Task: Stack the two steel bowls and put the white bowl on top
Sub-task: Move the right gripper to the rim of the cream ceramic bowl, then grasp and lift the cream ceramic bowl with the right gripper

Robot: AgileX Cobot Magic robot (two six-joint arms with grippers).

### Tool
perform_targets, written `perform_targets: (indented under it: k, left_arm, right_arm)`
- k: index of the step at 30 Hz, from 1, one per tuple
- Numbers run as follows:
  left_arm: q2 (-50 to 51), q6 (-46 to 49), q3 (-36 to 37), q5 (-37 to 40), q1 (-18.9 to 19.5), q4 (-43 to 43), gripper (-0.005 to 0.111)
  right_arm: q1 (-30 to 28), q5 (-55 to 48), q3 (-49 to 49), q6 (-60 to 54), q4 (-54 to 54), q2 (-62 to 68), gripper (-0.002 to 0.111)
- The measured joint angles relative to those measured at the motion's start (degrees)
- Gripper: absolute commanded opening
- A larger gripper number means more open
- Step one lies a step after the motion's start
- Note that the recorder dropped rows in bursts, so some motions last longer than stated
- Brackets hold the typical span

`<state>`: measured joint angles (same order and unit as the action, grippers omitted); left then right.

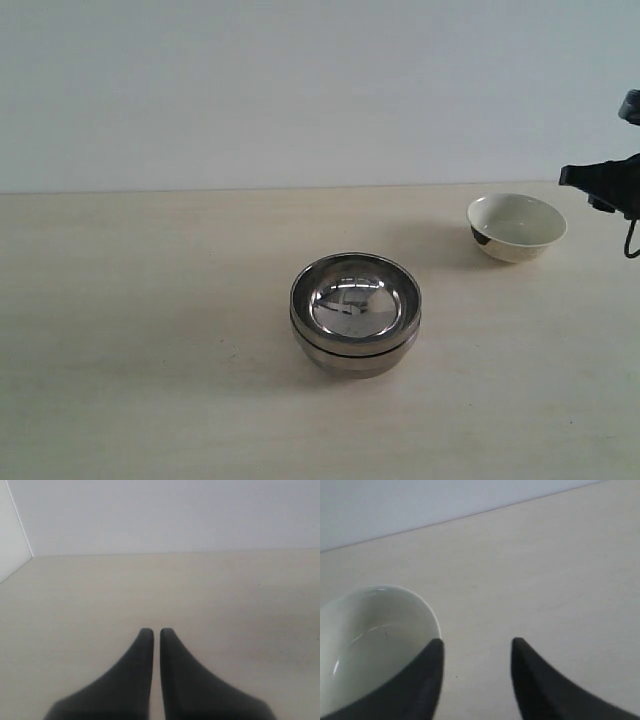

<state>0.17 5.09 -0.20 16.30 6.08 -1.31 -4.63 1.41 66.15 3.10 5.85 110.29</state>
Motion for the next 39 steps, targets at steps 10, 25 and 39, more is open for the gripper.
perform_targets:
  k: [10,25,39]
  left_arm:
    - [0.0,0.0,0.0,0.0,0.0,0.0,0.004]
    - [0.0,0.0,0.0,0.0,0.0,0.0,0.004]
    - [0.0,0.0,0.0,0.0,0.0,0.0,0.004]
  right_arm:
    - [0.64,0.05,4.82,-0.1,0.0,5.19,0.056]
    - [3.1,4.56,5.69,3.6,0.12,11.37,0.055]
    - [4.77,5.4,5.81,4.55,0.12,15.44,0.055]
